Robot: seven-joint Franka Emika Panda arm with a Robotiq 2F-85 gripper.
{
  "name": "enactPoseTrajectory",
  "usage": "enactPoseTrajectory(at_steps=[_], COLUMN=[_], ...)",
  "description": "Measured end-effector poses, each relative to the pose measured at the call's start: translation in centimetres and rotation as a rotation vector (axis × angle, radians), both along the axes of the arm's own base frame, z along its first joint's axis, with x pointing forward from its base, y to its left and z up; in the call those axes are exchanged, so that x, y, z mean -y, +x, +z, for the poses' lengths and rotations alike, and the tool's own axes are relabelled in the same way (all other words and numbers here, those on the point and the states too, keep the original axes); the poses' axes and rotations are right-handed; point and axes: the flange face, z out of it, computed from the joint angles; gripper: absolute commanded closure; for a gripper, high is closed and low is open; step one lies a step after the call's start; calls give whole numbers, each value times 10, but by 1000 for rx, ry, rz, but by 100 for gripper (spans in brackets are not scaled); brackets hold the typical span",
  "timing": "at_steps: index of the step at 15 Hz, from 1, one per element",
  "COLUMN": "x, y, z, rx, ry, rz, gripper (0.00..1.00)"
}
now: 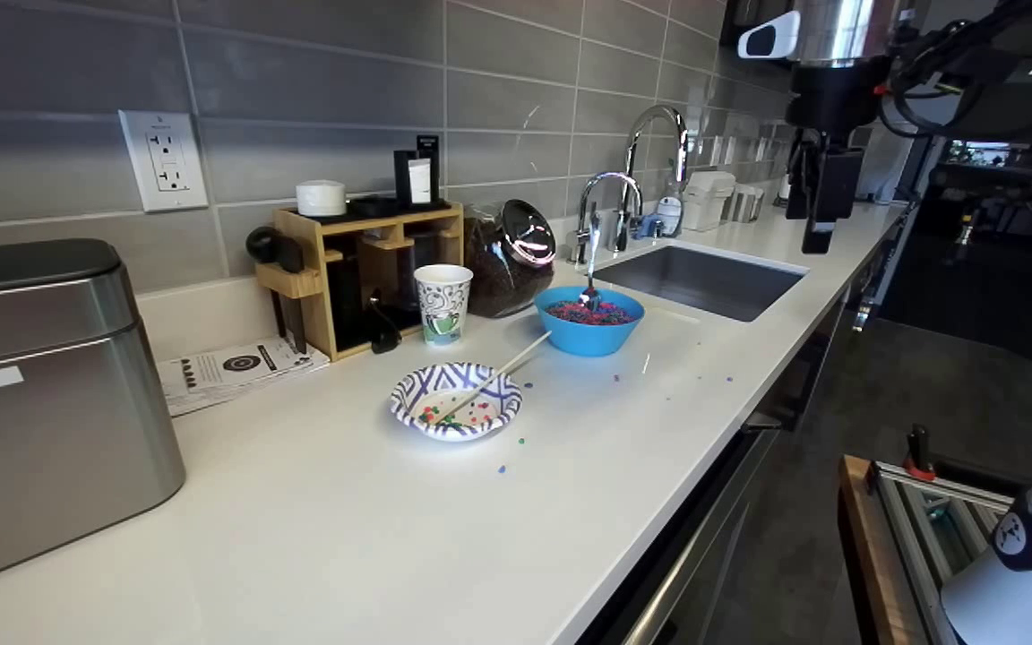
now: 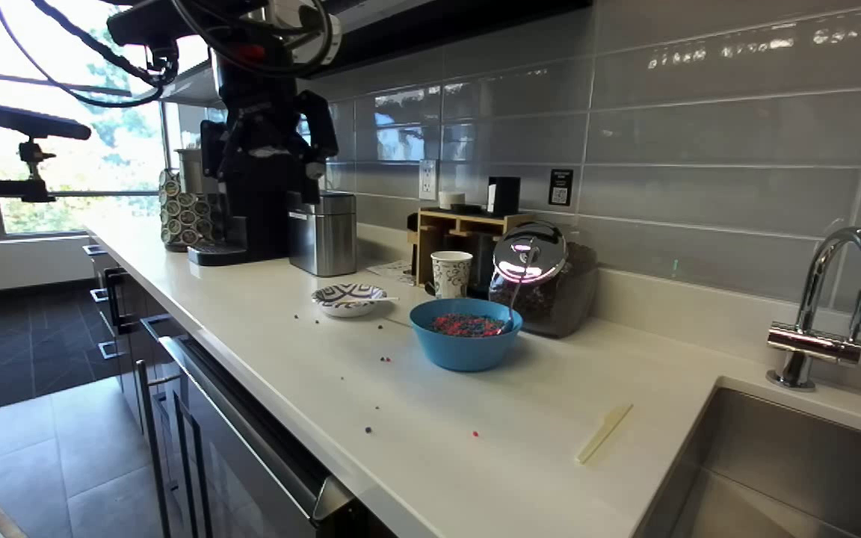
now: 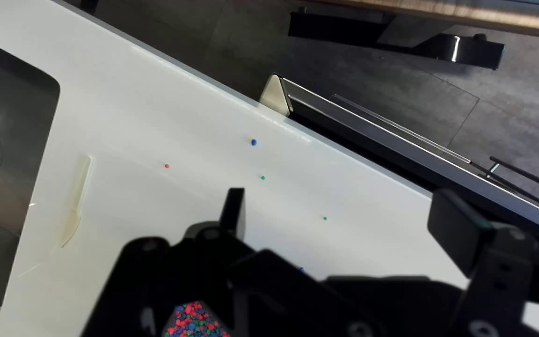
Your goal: Scoop up the contents of the blue bowl and put them into the white bowl
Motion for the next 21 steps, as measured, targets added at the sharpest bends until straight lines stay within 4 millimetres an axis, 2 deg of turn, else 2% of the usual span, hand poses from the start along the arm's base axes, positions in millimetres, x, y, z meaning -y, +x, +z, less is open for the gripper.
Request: enactPoseTrajectory(at_steps=[6,8,10,13,16,18,21], x=[1,9,32,80,122,141,156], y=[1,8,23,49,71,86,103], z=[0,1,3,4,-5,-16,-40], rx=[1,48,150,340,506,598,641], ry=[5,34,88,162,251,313,398], rz=[1,-6,-23,-34,-45,-63,-100], gripper=[0,0,0,0,0,0,0])
